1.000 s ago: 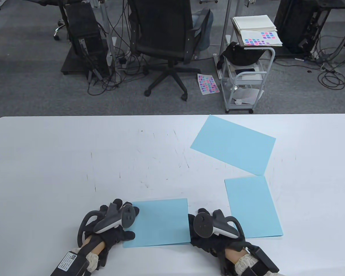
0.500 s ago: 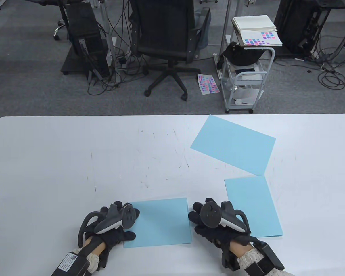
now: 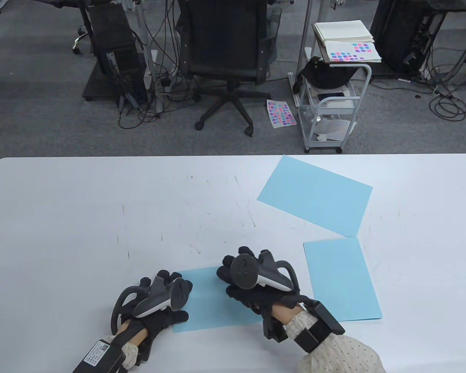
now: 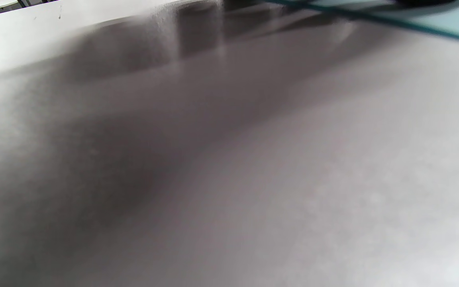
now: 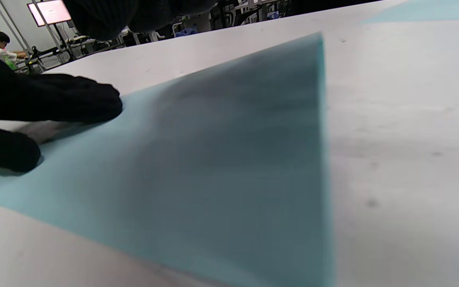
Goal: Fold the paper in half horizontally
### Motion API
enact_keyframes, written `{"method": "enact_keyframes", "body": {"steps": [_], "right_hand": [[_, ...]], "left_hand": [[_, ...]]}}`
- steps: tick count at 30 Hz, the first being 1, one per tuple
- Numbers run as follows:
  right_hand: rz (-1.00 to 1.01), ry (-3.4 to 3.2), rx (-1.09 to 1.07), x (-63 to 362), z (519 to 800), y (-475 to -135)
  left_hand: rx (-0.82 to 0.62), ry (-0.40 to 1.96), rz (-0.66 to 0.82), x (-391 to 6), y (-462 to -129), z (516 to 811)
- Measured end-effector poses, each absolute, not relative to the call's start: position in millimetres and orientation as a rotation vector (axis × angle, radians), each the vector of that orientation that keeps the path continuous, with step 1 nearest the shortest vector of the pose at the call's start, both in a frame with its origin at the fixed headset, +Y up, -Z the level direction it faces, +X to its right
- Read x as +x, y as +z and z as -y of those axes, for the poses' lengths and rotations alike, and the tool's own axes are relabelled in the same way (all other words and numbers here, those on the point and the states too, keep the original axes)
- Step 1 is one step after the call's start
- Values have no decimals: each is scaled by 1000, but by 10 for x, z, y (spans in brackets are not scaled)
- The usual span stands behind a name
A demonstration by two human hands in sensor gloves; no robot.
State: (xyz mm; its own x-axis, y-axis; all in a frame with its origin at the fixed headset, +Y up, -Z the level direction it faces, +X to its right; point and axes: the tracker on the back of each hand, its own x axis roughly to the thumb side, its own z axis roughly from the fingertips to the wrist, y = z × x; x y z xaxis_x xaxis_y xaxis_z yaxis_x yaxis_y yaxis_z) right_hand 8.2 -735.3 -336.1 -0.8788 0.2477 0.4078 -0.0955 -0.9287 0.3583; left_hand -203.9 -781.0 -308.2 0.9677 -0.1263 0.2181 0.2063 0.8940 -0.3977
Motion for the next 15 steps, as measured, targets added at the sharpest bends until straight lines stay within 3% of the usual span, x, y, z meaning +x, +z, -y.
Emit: {"method": "enact_keyframes", "body": {"steps": [6,15], "right_hand": [[-593,2875,751,-254,7581,-3433],[-673,2920,757,-304,7733,-3449]], "left_hand": [[-434,-170,193,-2037,-3082,7812],[-432,-178,198,-2025,-3082,7814]]}}
